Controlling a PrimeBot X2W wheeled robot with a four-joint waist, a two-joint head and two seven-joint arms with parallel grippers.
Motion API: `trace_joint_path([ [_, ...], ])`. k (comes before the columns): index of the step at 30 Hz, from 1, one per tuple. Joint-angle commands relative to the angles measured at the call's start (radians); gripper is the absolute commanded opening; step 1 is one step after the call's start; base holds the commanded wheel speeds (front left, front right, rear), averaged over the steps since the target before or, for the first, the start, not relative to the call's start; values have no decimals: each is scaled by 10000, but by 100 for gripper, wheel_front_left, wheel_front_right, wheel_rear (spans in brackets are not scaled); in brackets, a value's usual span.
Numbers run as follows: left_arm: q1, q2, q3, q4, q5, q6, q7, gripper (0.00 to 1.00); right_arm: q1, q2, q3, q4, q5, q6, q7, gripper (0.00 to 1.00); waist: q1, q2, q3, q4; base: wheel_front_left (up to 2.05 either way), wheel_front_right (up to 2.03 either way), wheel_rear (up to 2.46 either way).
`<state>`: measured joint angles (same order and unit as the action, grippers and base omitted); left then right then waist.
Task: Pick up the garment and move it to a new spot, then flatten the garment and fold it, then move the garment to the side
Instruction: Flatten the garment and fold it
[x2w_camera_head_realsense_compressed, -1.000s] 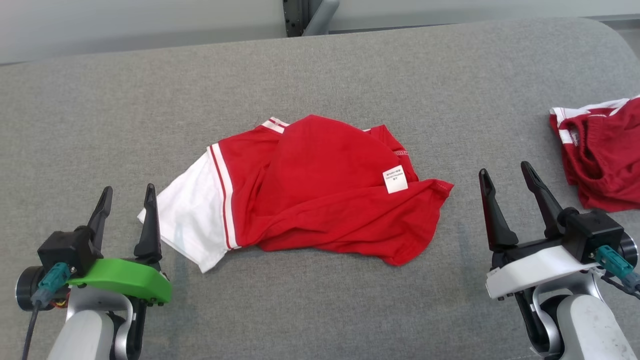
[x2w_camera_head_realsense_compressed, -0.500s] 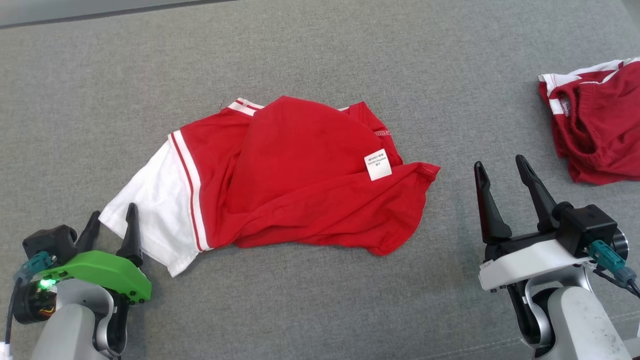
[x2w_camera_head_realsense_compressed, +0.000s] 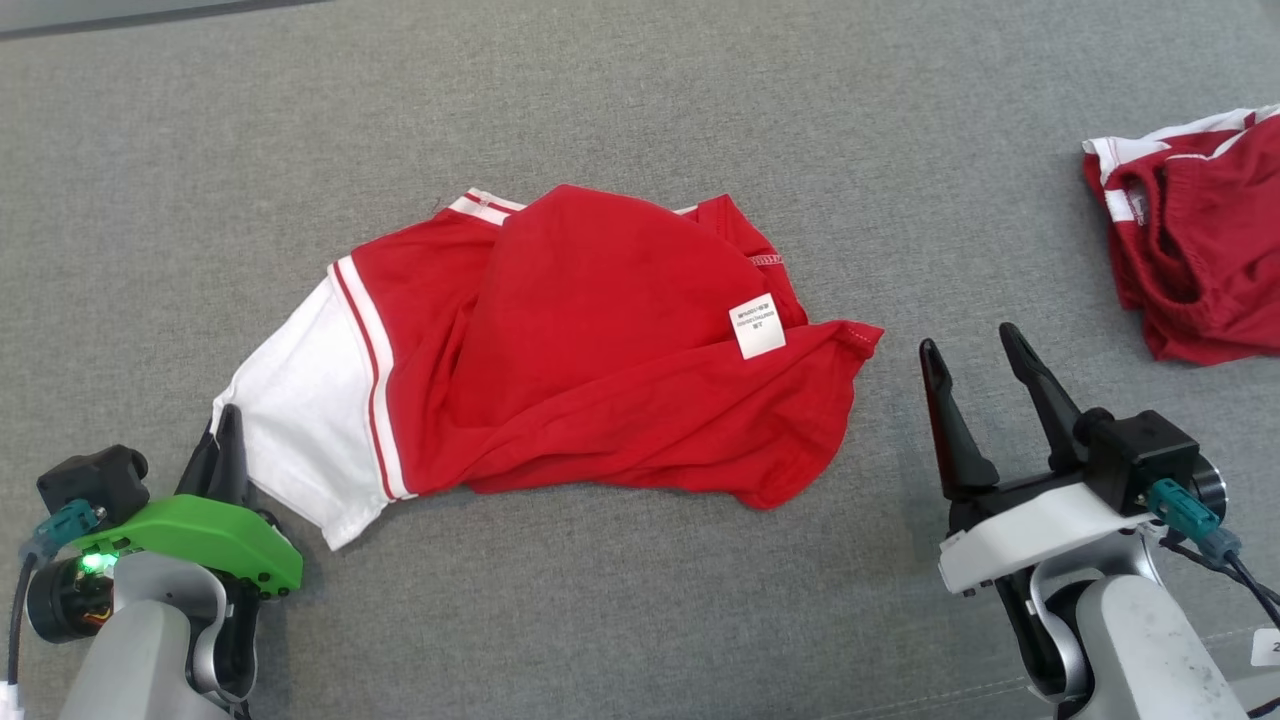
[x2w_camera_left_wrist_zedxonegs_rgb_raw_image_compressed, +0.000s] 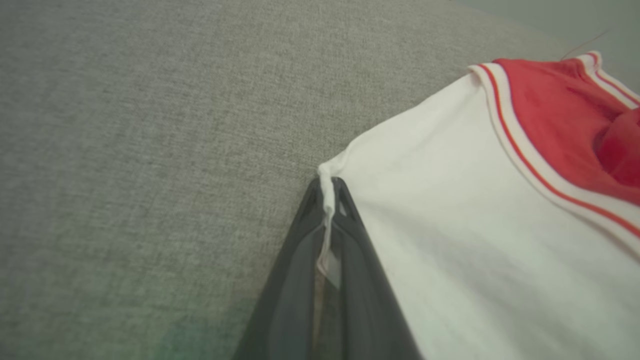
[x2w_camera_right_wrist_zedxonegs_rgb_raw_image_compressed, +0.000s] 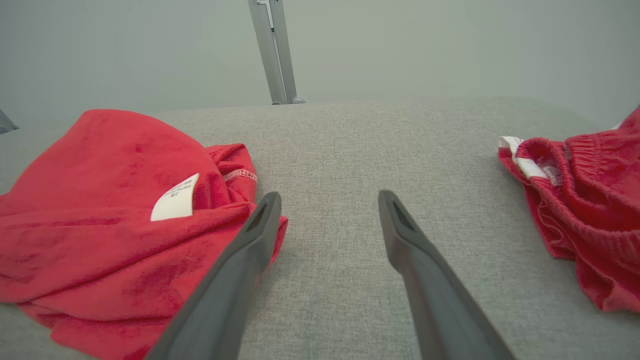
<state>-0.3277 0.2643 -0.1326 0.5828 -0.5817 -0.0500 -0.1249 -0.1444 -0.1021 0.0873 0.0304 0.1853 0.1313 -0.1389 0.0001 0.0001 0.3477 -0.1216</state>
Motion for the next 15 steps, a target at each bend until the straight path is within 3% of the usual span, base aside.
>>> trace_joint_path([
  [1,381,-267,-259,314,-70,-51,215,0,-79,-92,166,96,62,-11,31,100,-1,-1,120,127,0,0,0],
  [11,-64,-342,-454,408,37,-123,27,0,-969,-304,1023,1294,583,-11,-191,100,-1,-1,518,499,0,0,0],
  [13,-145,-333,-488,376,75,-162,-136,0,-1168,-336,1081,1618,609,-11,-245,26,-1,-1,558,552,0,0,0],
  [14,-182,-332,-504,361,88,-181,-175,0,-1249,-338,1154,1741,683,-11,-307,0,-1,-1,571,577,0,0,0],
  [15,-220,-328,-507,299,104,-178,-287,0,-1325,-362,1169,1839,727,-11,-363,0,-1,-1,580,599,0,0,0],
])
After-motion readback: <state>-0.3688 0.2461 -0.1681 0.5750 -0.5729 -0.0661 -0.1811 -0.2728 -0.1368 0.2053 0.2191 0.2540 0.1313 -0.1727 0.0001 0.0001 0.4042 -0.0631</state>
